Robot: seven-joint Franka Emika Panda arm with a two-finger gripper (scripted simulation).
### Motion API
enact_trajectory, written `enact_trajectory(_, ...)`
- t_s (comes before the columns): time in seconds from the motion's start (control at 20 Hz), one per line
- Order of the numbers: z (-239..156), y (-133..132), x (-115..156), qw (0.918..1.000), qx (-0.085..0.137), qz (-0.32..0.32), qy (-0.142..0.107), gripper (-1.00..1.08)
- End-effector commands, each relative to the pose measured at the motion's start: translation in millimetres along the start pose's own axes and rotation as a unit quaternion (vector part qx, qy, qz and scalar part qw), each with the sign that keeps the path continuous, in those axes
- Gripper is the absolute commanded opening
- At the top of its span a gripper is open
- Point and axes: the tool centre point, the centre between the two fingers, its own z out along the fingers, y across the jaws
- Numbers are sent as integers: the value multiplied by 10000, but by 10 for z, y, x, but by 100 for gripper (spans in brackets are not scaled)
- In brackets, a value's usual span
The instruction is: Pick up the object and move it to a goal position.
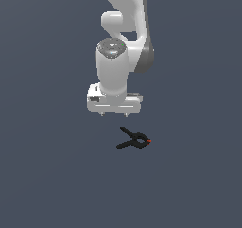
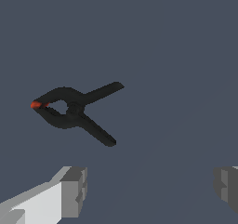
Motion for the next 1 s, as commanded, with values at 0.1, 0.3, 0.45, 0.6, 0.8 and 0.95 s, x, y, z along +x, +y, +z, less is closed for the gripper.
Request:
enact_trajectory(0.1,5,-10,3,10000,-7,-29,2,100)
enact_trajectory(0.3,38,-82,23,9997,-63,-236,20,100)
enact_trajectory(0.45,53,-123,33,9994,-96,-331,31,100)
enact_trajectory(0.6,52,-128,32,9994,-101,-323,34,100)
enact_trajectory(0.8,60,-130,36,9992,-98,-378,30,100)
enact_trajectory(0.95,80,-145,45,9986,-103,-511,26,100)
